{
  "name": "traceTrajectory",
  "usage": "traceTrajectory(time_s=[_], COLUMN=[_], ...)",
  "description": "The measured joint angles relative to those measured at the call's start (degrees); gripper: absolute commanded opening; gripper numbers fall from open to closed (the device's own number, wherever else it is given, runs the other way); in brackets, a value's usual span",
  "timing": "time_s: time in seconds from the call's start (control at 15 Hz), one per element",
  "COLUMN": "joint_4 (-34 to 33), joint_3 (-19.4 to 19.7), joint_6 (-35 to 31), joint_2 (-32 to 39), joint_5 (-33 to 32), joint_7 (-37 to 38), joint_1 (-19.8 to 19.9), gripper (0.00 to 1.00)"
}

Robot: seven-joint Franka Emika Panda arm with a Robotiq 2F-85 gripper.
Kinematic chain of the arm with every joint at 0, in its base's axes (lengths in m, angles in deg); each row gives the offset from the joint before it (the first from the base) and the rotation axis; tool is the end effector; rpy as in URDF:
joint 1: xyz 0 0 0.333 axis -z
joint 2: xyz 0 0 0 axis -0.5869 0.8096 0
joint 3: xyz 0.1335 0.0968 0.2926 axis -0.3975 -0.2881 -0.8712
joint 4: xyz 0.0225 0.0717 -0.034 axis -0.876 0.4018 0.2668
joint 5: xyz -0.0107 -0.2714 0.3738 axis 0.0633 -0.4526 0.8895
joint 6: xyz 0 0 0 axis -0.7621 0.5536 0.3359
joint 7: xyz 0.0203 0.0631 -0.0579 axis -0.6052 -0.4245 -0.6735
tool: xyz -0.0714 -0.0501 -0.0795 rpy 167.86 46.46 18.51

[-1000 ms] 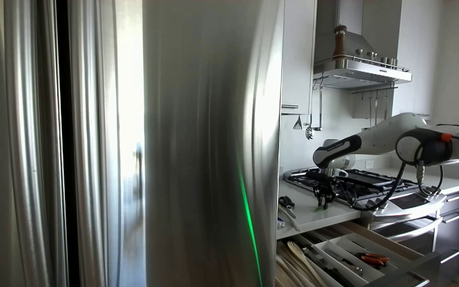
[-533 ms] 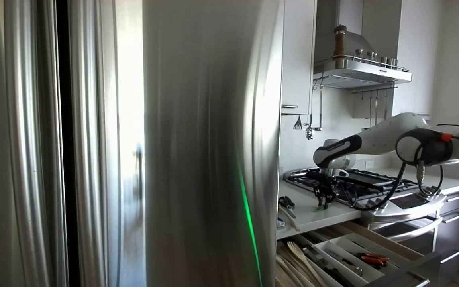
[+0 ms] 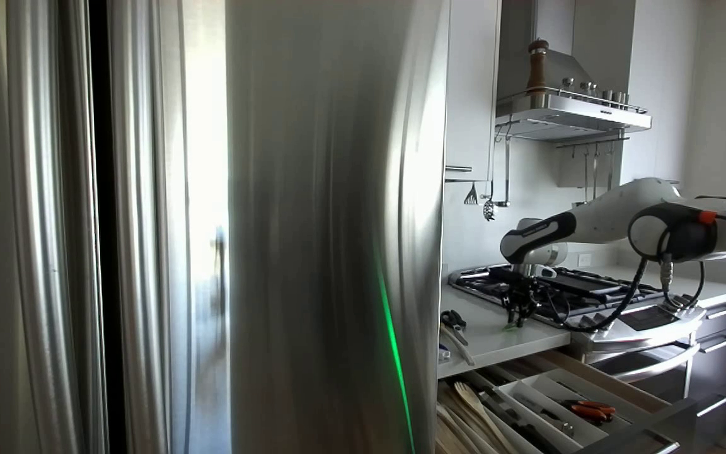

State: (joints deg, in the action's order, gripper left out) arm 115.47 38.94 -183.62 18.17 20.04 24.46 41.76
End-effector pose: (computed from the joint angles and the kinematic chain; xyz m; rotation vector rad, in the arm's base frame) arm 0.8367 -0.1419 0.2732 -2.3982 1.8867 -0.0894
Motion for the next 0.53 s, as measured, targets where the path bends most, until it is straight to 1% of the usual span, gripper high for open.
traceTrajectory(time_s=[0.53], joint_4=[-0.64], joint_3=[-0.01], joint_6=[0.69], joint_2=[0.04], joint_5=[0.01], joint_7=[-2.98], joint_1=[0.57], gripper=[0.08])
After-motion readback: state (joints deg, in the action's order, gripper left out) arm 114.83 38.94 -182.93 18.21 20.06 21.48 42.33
